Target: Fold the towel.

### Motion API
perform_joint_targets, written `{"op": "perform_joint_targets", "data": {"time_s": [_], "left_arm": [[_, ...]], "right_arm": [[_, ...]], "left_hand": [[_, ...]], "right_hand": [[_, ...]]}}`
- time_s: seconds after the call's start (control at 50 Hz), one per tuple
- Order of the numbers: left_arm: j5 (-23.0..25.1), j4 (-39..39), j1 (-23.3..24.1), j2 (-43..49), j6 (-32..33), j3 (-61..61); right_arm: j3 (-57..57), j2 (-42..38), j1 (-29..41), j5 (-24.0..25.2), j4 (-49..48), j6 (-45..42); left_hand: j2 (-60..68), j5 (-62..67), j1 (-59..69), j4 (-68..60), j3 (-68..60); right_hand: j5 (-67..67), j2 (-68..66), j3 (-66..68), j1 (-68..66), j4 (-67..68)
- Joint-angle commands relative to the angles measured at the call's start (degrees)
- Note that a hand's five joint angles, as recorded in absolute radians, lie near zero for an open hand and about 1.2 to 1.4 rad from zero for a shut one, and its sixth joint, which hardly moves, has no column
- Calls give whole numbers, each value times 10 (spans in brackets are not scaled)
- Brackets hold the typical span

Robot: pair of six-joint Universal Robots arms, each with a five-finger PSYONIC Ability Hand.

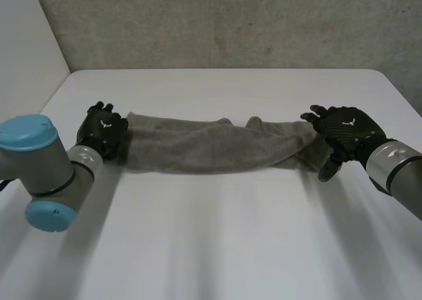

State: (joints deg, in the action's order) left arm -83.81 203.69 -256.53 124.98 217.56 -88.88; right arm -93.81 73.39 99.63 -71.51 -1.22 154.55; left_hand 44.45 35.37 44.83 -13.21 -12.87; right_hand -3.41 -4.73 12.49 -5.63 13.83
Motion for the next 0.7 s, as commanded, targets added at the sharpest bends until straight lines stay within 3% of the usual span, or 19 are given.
{"op": "perform_joint_targets", "data": {"time_s": [0.02,0.32,0.7], "left_arm": [[6,-44,-5,-58,-14,-51],[68,-51,-35,-141,-52,-117],[75,-11,-57,-60,-47,-115]], "right_arm": [[-5,-3,0,0,-2,-3],[-20,-4,6,1,-5,-3],[-23,-4,11,1,-6,-6]], "left_hand": [[-296,-305,-300,32,29],[-292,-301,-296,32,29],[-210,-219,-213,32,29]], "right_hand": [[34,47,-25,56,-38],[34,47,-25,56,-38],[34,47,-25,56,-38]]}}
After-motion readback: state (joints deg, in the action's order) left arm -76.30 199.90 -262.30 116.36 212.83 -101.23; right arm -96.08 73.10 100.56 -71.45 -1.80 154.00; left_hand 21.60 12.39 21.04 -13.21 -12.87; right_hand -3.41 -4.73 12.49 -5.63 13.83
